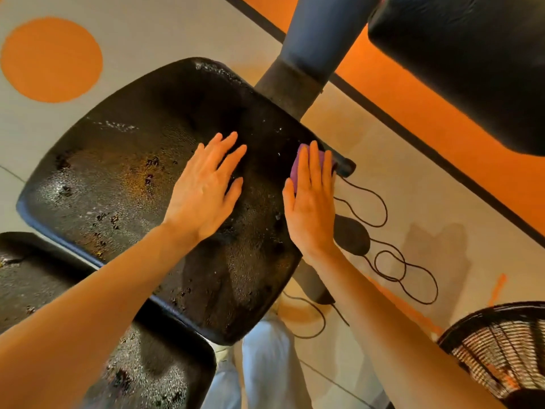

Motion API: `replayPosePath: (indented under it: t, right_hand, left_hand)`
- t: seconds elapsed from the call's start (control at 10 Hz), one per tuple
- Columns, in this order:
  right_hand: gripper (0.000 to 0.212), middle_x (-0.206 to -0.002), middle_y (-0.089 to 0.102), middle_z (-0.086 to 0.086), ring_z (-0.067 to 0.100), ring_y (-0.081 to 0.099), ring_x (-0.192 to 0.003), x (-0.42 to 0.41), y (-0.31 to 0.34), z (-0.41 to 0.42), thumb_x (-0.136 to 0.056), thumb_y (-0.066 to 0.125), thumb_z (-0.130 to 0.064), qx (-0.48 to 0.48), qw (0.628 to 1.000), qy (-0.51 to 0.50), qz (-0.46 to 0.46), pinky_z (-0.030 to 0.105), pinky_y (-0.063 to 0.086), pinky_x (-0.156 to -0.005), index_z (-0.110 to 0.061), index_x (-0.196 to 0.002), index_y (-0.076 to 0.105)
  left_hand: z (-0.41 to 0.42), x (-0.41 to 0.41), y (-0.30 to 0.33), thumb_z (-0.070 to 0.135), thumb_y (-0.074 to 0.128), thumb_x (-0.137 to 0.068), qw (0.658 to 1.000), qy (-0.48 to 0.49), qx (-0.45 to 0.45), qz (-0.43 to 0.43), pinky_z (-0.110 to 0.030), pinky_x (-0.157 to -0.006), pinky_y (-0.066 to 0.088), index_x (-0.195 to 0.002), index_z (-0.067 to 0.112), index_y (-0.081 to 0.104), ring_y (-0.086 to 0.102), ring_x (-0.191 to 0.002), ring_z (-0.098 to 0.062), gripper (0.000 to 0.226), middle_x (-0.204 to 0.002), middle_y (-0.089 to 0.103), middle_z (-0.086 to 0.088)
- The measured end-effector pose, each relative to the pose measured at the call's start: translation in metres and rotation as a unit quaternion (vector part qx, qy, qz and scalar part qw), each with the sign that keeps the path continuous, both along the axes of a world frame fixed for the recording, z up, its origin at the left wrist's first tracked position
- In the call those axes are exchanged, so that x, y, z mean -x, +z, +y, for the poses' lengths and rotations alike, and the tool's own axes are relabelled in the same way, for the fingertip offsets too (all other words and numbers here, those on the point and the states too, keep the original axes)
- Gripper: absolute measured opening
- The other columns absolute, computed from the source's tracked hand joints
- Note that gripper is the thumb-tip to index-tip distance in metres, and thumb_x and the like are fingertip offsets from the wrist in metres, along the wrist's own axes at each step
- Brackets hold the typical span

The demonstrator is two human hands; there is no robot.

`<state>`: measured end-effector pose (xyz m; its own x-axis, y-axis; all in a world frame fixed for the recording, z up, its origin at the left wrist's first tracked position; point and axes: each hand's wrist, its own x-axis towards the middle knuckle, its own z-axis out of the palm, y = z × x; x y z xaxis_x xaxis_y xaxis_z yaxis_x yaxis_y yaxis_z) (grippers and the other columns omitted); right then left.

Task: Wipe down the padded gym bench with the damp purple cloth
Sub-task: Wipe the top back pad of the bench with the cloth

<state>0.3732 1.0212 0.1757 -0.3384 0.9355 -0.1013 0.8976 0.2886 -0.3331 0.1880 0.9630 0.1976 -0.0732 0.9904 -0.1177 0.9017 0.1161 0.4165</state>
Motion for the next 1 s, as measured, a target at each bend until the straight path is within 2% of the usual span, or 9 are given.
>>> replayPosePath:
  t: [0.2,0.3,0.4,0.5,0.6,0.7,0.8,0.9,1.0]
  right_hand:
    - [0.055,-0.161,0.014,0.010,0.026,0.007,-0.150,-0.007,0.004,-0.046,-0.102,0.031,-0.023,0.015,1.000,0.015,0.020,0.042,0.018,-0.122,-0.008,-0.152,0.016]
    - [0.055,-0.160,0.015,0.014,0.030,0.009,-0.149,0.005,-0.004,-0.004,-0.102,0.035,-0.020,-0.001,1.000,0.003,-0.006,0.046,0.019,-0.121,-0.005,-0.152,0.017]
    - [0.055,-0.160,0.016,0.016,0.031,0.011,-0.149,0.027,-0.010,0.042,-0.102,0.034,-0.021,0.001,0.997,-0.077,-0.004,0.046,0.020,-0.121,-0.003,-0.151,0.016]
    - [0.056,-0.161,0.012,0.014,0.029,0.008,-0.150,0.025,-0.006,0.011,-0.102,0.030,-0.022,-0.025,0.997,-0.071,0.000,0.044,0.016,-0.122,-0.005,-0.152,0.013]
    - [0.054,-0.160,0.015,0.013,0.027,0.009,-0.150,0.004,0.003,-0.047,-0.102,0.028,-0.022,-0.018,1.000,0.009,-0.011,0.040,0.014,-0.122,-0.006,-0.152,0.016]
    - [0.053,-0.159,0.020,0.016,0.030,0.014,-0.149,0.007,-0.007,-0.002,-0.102,0.033,-0.019,-0.028,0.999,0.015,-0.013,0.044,0.018,-0.122,-0.004,-0.151,0.021]
    - [0.054,-0.159,0.019,0.018,0.032,0.015,-0.148,0.030,-0.013,0.055,-0.102,0.032,-0.020,-0.026,0.996,-0.080,-0.018,0.047,0.022,-0.120,-0.001,-0.150,0.018]
    - [0.054,-0.160,0.013,0.015,0.028,0.009,-0.150,0.028,-0.007,0.011,-0.102,0.028,-0.021,-0.028,0.998,-0.055,-0.005,0.045,0.016,-0.122,-0.004,-0.152,0.014]
    - [0.053,-0.160,0.015,0.014,0.027,0.008,-0.150,0.003,0.003,-0.040,-0.102,0.028,-0.020,-0.006,0.999,0.040,0.006,0.041,0.012,-0.123,-0.006,-0.152,0.017]
  left_hand:
    - [-0.007,0.004,-0.011,0.037,0.032,-0.102,1.000,-0.017,0.009,0.005,-0.044,-0.123,0.014,-0.154,0.013,0.029,0.017,-0.152,-0.028,0.057,-0.163,0.022,-0.007]
    - [-0.007,0.004,-0.014,0.040,0.029,-0.101,1.000,-0.020,0.006,0.008,-0.043,-0.123,0.012,-0.154,0.013,0.029,0.017,-0.152,-0.028,0.059,-0.163,0.021,-0.007]
    - [-0.008,0.005,-0.017,0.040,0.029,-0.101,1.000,-0.018,0.001,0.010,-0.041,-0.123,0.009,-0.154,0.013,0.027,0.015,-0.152,-0.027,0.060,-0.164,0.020,-0.007]
    - [-0.008,0.003,-0.018,0.040,0.029,-0.101,1.000,-0.017,-0.004,0.013,-0.040,-0.124,0.008,-0.154,0.014,0.027,0.013,-0.153,-0.026,0.060,-0.164,0.018,-0.006]
    - [-0.008,0.002,-0.019,0.039,0.029,-0.101,1.000,-0.010,-0.010,0.028,-0.042,-0.125,0.011,-0.154,0.013,0.027,0.015,-0.153,-0.026,0.059,-0.164,0.019,-0.006]
    - [-0.008,0.002,-0.020,0.040,0.030,-0.101,0.999,-0.012,-0.015,0.028,-0.042,-0.125,0.011,-0.154,0.013,0.028,0.015,-0.152,-0.026,0.059,-0.164,0.020,-0.006]
    - [-0.009,0.003,-0.020,0.040,0.030,-0.101,0.999,-0.014,-0.019,0.025,-0.041,-0.125,0.011,-0.154,0.013,0.028,0.015,-0.153,-0.026,0.058,-0.164,0.020,-0.006]
    - [-0.009,0.002,-0.020,0.040,0.030,-0.101,0.999,-0.013,-0.017,0.027,-0.041,-0.125,0.010,-0.154,0.014,0.027,0.014,-0.153,-0.025,0.059,-0.164,0.019,-0.006]
    - [-0.009,0.001,-0.019,0.040,0.030,-0.102,0.999,-0.007,-0.018,0.036,-0.041,-0.125,0.011,-0.154,0.014,0.027,0.015,-0.153,-0.025,0.059,-0.164,0.019,-0.006]
